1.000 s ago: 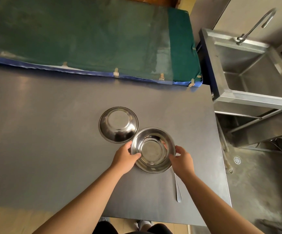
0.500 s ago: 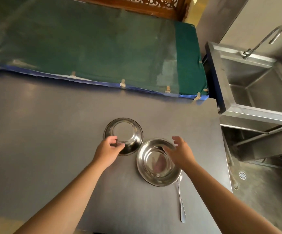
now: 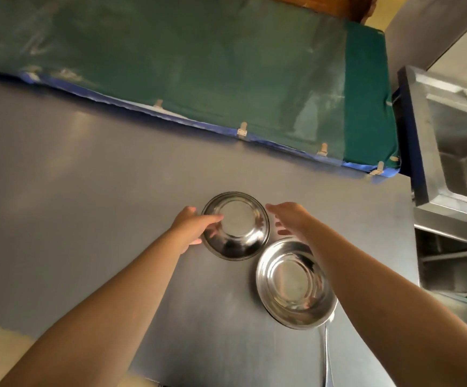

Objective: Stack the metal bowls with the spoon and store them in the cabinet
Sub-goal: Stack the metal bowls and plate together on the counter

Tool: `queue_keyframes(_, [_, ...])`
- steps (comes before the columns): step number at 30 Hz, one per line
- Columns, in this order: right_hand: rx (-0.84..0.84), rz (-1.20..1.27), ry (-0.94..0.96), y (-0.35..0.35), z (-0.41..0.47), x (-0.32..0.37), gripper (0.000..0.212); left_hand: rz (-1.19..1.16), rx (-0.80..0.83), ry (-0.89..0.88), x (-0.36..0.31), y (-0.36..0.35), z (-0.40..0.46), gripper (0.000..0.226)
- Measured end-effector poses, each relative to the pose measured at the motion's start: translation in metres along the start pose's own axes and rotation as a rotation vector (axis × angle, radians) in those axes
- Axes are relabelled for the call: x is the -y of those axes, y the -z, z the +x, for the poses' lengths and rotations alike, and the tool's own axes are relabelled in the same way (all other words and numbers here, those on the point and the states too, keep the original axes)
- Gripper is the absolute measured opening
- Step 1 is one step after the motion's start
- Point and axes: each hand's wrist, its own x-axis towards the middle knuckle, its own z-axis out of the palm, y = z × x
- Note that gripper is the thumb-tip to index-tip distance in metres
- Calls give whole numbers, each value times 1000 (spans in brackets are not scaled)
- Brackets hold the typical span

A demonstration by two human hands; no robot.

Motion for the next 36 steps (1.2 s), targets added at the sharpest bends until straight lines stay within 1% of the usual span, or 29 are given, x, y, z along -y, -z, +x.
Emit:
queue_keyframes(2, [8, 58, -66, -6, 4, 3, 34, -58, 9, 24, 2, -2, 6, 91])
queue_keyframes(4, [27, 124, -122, -12, 6, 7, 23, -91, 20, 45, 2, -2, 9, 66])
queue_keyframes(5, [33, 144, -149, -15, 8, 9, 21, -95, 15, 46, 2, -2, 11, 52])
queue_keyframes(6, [34, 155, -173, -18, 10, 10, 21, -102, 7, 50, 2, -1, 13, 49])
queue_keyframes(9, [60, 213, -185, -25, 10, 15, 21, -111, -1, 43, 3, 1, 19, 66])
queue_keyframes(11, [98, 261, -159, -31, 8, 21, 20, -129, 5, 58, 2, 6, 23, 73])
queue_keyframes(13, [123, 246, -154, -38, 5, 27, 20, -115, -16, 75, 2, 14, 26, 78])
queue_keyframes(15, [125, 226, -169, -46, 4, 33, 23, -96, -42, 87, 4, 22, 28, 71])
queue_keyframes(18, [43, 194, -179, -56, 5, 39, 29, -127, -46, 99, 5, 30, 28, 48])
queue_keyframes(21, [15, 183, -187, -62, 4, 41, 26, -80, -78, 85, 8, 36, 28, 40])
queue_keyframes(24, [23, 148, -189, -68, 1, 41, 25, -103, -77, 89, 13, 42, 27, 38])
queue_keyframes(27, [52, 134, -164, -68, -3, 43, 26, -100, -82, 80, 13, 44, 25, 42])
queue_keyframes(32, [-23, 98, -11, -69, -18, 58, 28, -182, -103, 107, 13, 51, 15, 35])
queue_keyframes(34, [-44, 101, 75, -66, -25, 63, 25, -267, -81, 116, 10, 55, 10, 38])
queue_keyframes(36, [-62, 99, 173, -63, -34, 66, 25, -370, -58, 133, 5, 61, 3, 45])
